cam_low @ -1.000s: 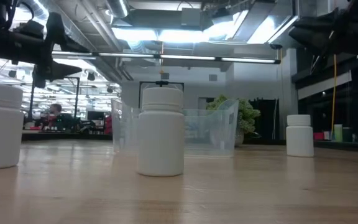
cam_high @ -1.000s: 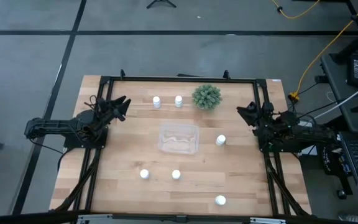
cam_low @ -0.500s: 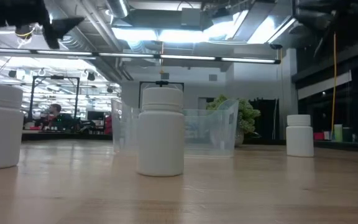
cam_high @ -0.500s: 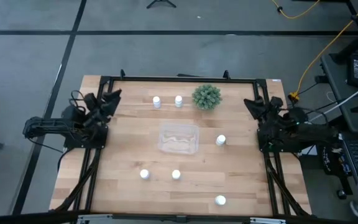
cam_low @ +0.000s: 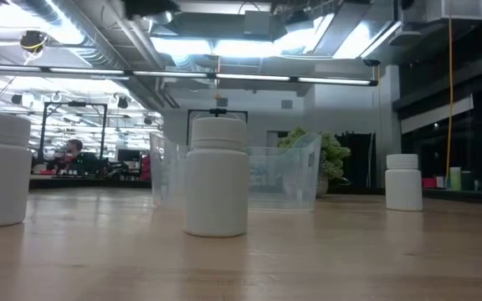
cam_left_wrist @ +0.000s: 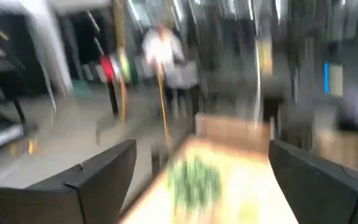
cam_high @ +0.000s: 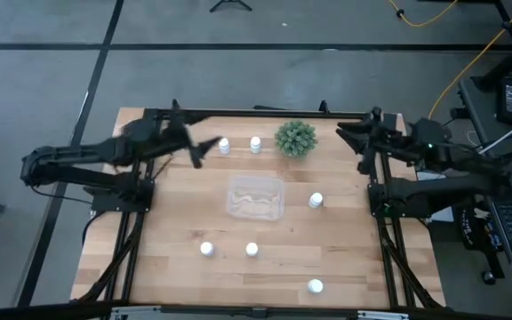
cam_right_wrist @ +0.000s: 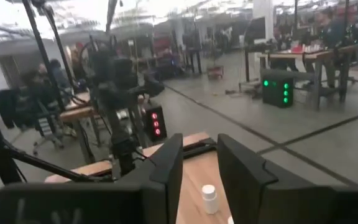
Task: Pick and place pill bottles into a basket
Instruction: Put the white pill bottle into the transparent bin
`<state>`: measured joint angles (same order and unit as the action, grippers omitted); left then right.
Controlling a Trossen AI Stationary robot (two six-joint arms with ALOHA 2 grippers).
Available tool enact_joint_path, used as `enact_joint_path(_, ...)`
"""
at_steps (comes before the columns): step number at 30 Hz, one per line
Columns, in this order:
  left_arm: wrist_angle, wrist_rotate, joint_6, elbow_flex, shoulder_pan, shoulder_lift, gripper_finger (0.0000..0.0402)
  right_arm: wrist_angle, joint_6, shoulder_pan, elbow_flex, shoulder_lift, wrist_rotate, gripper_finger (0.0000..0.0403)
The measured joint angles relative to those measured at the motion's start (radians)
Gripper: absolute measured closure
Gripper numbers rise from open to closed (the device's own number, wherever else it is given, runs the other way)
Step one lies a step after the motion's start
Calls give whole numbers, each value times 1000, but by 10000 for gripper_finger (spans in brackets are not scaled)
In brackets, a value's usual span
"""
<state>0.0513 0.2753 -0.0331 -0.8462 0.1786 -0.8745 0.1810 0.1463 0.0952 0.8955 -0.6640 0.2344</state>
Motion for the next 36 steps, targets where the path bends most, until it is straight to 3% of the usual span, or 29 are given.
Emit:
enact_joint_path(2, 259, -36, -45, -168, 23, -109, 42, 41, 0, 0, 60, -56, 0, 300)
enact_joint_path(6, 687, -7, -83, -470, 83, -302, 42, 159, 2, 0, 157, -141, -1, 300)
enact_joint_path(11, 960, -11, -117, -655, 195, -439, 42, 295, 8, -1, 228, -209, -2, 300)
enact_joint_path(22, 1027, -220, -175, -620, 388, -618, 42, 332, 2, -1, 242, -224, -2, 300)
enact_joint_path(36, 962, -305, -227, -567, 425, -844, 42, 380, -71, 0, 242, -224, -2, 300)
